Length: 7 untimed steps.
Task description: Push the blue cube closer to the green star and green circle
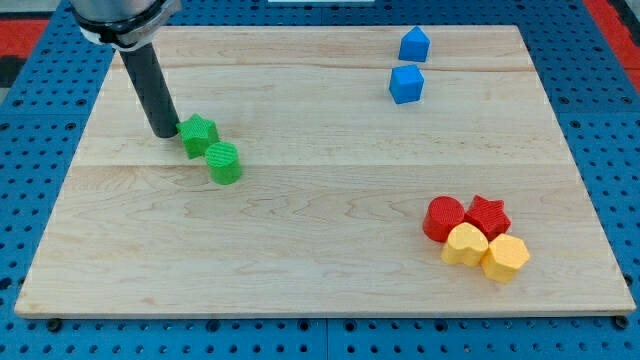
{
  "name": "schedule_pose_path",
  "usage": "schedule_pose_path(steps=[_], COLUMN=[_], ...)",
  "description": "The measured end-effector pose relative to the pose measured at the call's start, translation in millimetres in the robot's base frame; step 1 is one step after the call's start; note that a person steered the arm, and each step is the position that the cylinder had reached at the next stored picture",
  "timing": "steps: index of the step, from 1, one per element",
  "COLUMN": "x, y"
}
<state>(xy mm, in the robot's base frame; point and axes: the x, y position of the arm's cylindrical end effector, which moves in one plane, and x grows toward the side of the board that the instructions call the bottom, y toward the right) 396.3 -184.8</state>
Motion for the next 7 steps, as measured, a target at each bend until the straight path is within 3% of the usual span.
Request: schedule_pose_path(steps=[1,3,4,5,6,7], x=[17.6,11.6,-44.7,-46.6,-12.9,-7.9], y=[6.4,30.5,19.1,89.4,174.2,266.5])
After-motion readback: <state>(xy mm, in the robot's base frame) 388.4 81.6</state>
